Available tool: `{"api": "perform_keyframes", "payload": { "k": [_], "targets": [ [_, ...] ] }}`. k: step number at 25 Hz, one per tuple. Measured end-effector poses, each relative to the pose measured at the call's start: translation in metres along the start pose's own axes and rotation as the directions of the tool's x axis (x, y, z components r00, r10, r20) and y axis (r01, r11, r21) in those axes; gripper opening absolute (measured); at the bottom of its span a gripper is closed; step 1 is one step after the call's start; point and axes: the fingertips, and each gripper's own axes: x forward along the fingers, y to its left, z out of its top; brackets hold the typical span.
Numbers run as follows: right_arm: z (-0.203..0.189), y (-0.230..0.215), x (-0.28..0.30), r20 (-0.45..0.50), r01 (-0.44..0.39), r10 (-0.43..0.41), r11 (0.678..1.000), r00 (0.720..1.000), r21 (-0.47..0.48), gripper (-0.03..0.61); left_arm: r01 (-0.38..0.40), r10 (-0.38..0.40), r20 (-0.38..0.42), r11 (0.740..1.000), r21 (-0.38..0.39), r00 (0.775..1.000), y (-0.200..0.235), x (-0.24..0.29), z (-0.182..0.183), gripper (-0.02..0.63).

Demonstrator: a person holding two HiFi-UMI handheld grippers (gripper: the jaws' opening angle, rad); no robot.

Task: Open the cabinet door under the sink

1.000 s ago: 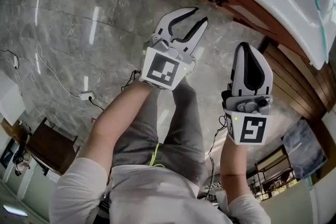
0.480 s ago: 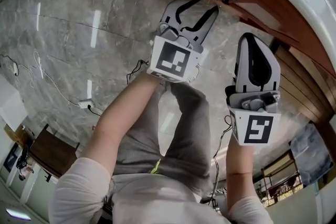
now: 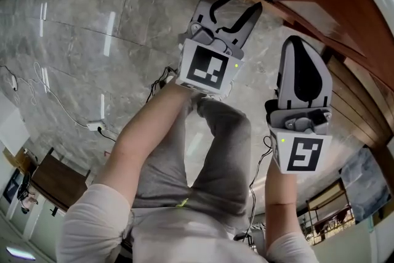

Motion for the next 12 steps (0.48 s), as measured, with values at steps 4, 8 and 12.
{"api": "perform_keyframes", "payload": {
  "k": [4, 8, 12],
  "targets": [
    [-0.008, -0.003, 0.0, 0.008, 0.008, -0.008, 1.0, 1.0, 0.001, 0.032, -0.028, 0.028, 0.011, 1.0, 0.002, 1.0, 0.001, 0.009, -0.005, 0.149],
    [-0.014, -0.003, -0.002, 0.01, -0.004, 0.004, 1.0, 1.0, 0.0, 0.031, -0.048, 0.048, 0.024, 0.999, 0.009, 0.999, 0.002, 0.013, -0.004, 0.149],
    [-0.019, -0.005, -0.003, 0.007, -0.009, 0.009, 1.0, 1.0, 0.005, 0.032, -0.062, 0.062, 0.03, 0.998, 0.015, 0.998, 0.002, 0.016, -0.004, 0.147]
  ]
}}
